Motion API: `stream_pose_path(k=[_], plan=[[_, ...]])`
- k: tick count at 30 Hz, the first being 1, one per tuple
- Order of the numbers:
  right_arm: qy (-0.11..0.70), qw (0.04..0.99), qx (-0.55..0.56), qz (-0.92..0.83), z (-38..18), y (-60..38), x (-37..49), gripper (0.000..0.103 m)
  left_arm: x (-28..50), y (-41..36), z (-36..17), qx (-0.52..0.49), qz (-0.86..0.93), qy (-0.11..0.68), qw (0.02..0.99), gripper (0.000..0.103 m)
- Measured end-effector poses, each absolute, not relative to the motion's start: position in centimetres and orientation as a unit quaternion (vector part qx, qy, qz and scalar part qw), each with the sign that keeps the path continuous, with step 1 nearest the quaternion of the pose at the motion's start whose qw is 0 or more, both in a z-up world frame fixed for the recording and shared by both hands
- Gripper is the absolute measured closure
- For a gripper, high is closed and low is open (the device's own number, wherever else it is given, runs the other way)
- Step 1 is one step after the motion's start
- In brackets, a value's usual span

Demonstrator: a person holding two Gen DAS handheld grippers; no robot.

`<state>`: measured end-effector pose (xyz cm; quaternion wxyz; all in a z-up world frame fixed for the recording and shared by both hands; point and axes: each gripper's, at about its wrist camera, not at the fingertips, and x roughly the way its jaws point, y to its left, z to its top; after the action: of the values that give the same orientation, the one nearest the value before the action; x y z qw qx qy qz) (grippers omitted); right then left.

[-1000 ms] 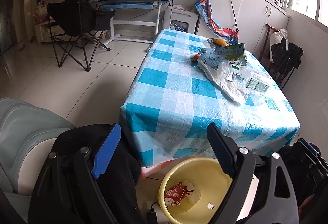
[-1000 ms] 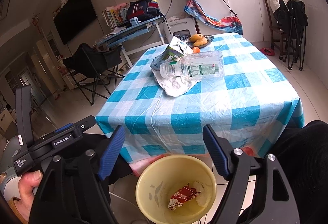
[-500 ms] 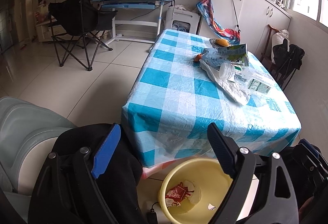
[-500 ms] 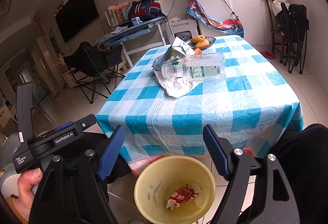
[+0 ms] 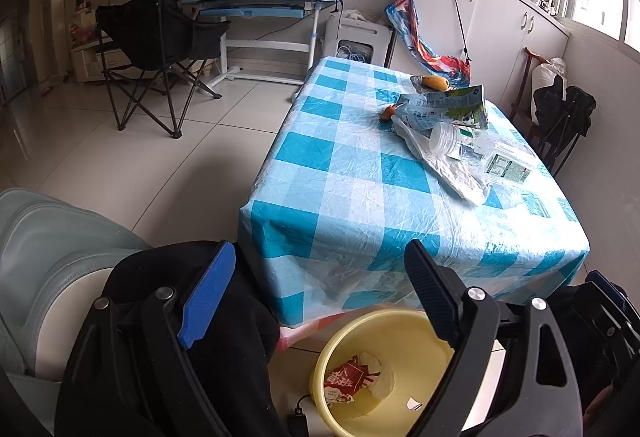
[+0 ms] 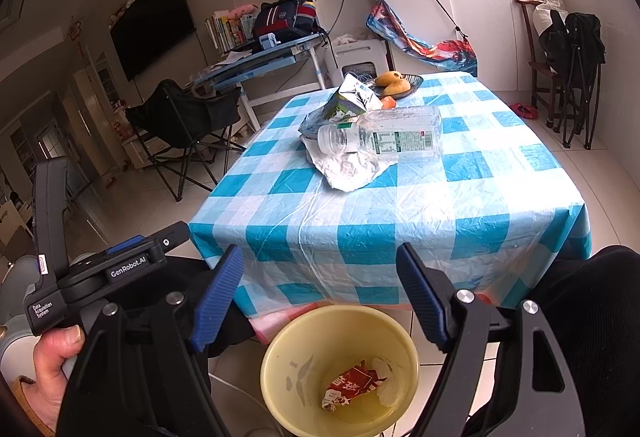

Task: Collect trash

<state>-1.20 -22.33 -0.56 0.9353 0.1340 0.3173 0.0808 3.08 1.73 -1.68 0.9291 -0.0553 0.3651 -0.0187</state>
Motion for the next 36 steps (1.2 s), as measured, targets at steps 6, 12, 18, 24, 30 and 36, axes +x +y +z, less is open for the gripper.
stream_pose_path(k=[6,12,18,24,30,36], plan=[[0.317,0.936,0.133,0.081,-0.45,-22.34,-1.14,0.027,3.07,1.76,-1.68,-0.055,-0.019,0.365,0.929,0.020],[0.317,0.936,0.133,0.081,-0.47,-22.28,-1.17,0.027,3.06,1.73,-1.66,-0.055,-0.020,0.365,0.929,0.020],[0.317,0.936,0.132,0.081,-0.49,-22.28,-1.15,0.027,3.07,1.73,-1.68,-0.055,-0.020,0.366,0.929,0.020],[0.316,0.936,0.132,0.081,-0.46,-22.26,-1.15,0.027,3.11,2.08,-1.86,-0.056,-0.019,0.367,0.928,0.020],[0.316,0.936,0.132,0.081,-0.49,-22.18,-1.17,0.027,3.09,2.16,-1.86,-0.056,-0.019,0.367,0.928,0.020],[0.316,0.936,0.131,0.081,-0.51,-22.12,-1.18,0.027,3.09,2.17,-1.84,-0.056,-0.019,0.367,0.928,0.019]])
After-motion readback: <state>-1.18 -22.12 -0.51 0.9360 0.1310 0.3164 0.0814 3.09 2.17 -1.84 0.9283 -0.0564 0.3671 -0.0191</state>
